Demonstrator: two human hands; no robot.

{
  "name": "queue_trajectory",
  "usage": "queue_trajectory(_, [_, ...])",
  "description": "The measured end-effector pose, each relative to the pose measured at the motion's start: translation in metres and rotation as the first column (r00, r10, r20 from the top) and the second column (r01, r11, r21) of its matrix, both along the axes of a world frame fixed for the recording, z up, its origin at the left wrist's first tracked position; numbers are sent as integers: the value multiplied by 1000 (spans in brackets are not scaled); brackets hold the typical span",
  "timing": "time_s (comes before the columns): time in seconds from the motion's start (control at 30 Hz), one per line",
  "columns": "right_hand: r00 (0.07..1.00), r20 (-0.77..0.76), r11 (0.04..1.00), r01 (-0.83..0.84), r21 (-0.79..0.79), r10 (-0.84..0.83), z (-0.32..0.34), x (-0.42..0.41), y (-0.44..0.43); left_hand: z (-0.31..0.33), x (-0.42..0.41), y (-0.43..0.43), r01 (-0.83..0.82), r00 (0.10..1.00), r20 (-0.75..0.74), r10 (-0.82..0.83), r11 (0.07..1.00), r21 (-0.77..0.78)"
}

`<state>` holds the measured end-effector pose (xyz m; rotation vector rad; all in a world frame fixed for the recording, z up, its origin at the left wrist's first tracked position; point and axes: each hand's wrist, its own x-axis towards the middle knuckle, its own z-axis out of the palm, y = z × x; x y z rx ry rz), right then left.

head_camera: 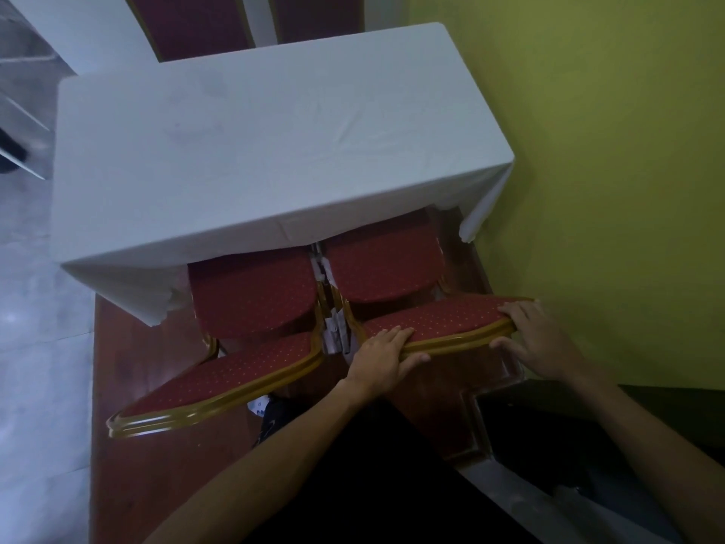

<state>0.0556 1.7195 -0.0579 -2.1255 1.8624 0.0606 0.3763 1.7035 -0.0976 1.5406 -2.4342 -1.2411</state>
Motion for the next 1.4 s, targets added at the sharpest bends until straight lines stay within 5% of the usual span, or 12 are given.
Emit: queue_trajectory(1.4, [1000,-23,994,20,107,-18,-4,0,5,0,0,6,6,996,92,-1,999,-50])
